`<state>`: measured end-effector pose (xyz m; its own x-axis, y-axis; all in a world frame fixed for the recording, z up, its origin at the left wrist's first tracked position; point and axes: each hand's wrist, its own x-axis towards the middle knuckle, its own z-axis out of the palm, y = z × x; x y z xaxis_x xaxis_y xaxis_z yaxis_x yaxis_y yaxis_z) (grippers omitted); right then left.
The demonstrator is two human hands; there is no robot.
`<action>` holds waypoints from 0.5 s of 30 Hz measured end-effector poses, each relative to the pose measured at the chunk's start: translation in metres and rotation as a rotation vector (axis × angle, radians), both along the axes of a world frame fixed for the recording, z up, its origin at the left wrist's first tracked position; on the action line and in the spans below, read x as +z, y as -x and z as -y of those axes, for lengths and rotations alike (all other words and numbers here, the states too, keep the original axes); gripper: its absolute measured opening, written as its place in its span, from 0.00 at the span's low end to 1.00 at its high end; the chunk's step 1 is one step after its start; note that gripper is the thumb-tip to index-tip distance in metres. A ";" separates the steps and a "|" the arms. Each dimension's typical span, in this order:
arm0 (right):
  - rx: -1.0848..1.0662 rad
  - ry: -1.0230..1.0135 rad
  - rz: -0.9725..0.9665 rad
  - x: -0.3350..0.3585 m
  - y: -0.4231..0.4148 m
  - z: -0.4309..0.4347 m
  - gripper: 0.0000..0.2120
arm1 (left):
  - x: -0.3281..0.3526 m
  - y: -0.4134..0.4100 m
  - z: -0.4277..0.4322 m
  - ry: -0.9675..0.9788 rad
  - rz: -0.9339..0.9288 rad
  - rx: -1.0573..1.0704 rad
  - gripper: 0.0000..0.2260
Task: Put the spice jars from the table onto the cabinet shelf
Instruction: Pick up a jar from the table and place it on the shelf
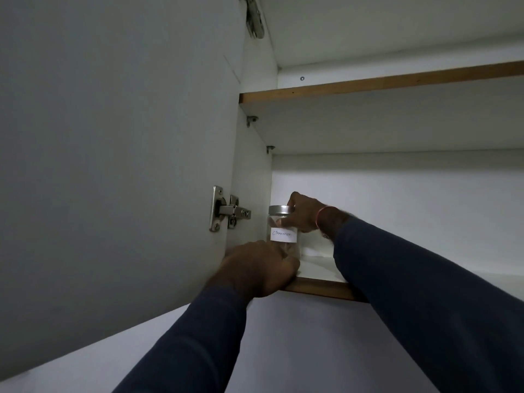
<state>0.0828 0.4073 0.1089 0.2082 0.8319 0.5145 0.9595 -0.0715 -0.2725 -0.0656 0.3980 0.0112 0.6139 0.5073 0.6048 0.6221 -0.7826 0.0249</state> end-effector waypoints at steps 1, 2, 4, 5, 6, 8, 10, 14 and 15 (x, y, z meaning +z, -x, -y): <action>-0.016 0.004 0.008 -0.001 0.000 -0.007 0.27 | 0.000 -0.001 -0.003 -0.014 -0.099 -0.014 0.18; -0.029 0.004 0.026 -0.002 0.001 -0.012 0.28 | 0.001 -0.001 -0.002 -0.049 -0.189 -0.015 0.18; -0.044 -0.010 0.067 -0.006 0.002 -0.021 0.27 | 0.000 0.000 -0.002 -0.085 -0.299 0.009 0.16; -0.044 -0.016 0.072 -0.008 0.001 -0.025 0.27 | 0.000 -0.002 -0.004 -0.070 -0.297 0.020 0.15; -0.043 -0.019 0.068 -0.010 0.001 -0.027 0.26 | 0.001 -0.003 -0.005 -0.060 -0.289 0.018 0.14; -0.046 -0.017 0.063 -0.011 -0.001 -0.031 0.22 | 0.004 -0.004 -0.003 -0.094 -0.333 0.005 0.14; -0.060 -0.006 0.098 -0.012 -0.002 -0.031 0.18 | 0.004 -0.003 -0.004 -0.066 -0.354 0.005 0.17; -0.088 0.041 0.141 -0.014 -0.005 -0.034 0.18 | 0.006 -0.004 -0.003 -0.013 -0.345 0.001 0.13; -0.100 0.059 0.146 -0.014 -0.005 -0.036 0.19 | 0.007 -0.003 -0.001 0.025 -0.334 0.013 0.13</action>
<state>0.0881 0.4432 0.0947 0.2182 0.8405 0.4959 0.9758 -0.1803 -0.1236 -0.0631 0.3993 0.0185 0.7698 0.5285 0.3579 0.6087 -0.7765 -0.1628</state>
